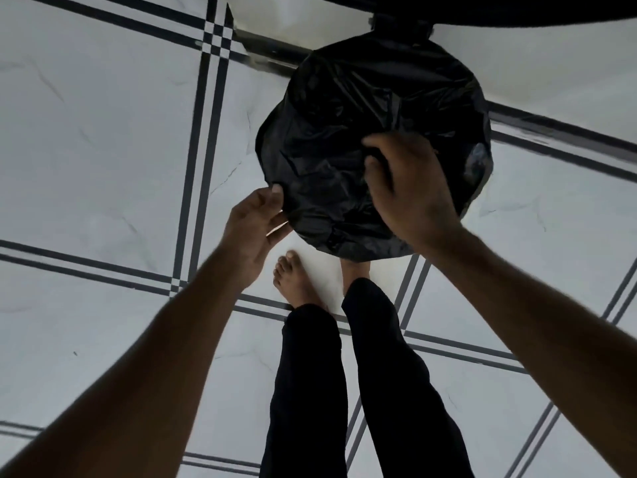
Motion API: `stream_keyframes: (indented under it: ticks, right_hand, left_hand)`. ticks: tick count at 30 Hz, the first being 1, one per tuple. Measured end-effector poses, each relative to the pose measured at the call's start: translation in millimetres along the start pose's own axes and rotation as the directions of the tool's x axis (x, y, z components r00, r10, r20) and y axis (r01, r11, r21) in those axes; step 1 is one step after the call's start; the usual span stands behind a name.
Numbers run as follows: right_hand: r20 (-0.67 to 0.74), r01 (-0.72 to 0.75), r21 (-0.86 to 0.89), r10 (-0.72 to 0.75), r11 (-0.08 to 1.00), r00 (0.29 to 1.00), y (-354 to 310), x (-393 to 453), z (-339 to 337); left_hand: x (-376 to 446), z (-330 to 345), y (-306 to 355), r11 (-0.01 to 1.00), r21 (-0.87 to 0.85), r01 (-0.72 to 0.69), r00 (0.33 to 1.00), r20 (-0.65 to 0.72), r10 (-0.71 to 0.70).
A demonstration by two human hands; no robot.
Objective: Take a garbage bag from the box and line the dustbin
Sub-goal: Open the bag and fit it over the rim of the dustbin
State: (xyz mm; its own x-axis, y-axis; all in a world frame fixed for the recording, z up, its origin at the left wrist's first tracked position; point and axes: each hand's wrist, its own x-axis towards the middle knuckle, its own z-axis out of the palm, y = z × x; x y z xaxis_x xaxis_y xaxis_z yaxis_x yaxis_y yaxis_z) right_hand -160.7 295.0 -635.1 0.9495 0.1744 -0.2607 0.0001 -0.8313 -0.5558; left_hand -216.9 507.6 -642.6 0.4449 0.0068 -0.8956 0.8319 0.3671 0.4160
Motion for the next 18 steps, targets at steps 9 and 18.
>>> stream_keyframes:
  ticks: [9, 18]
  right_hand:
    - [0.524, -0.143, -0.477, 0.412, 0.867, 0.745, 64.3, 71.5, 102.6]
    - [0.587, -0.125, -0.574, 0.513, 0.810, 0.626, 100.2, 80.2, 124.0]
  left_hand:
    - [32.3, -19.6, -16.6, 0.989, -0.143, 0.028, 0.962, 0.271, 0.012]
    - [61.8, -27.9, -36.8, 0.960, -0.278, 0.024, 0.880, 0.461, 0.111]
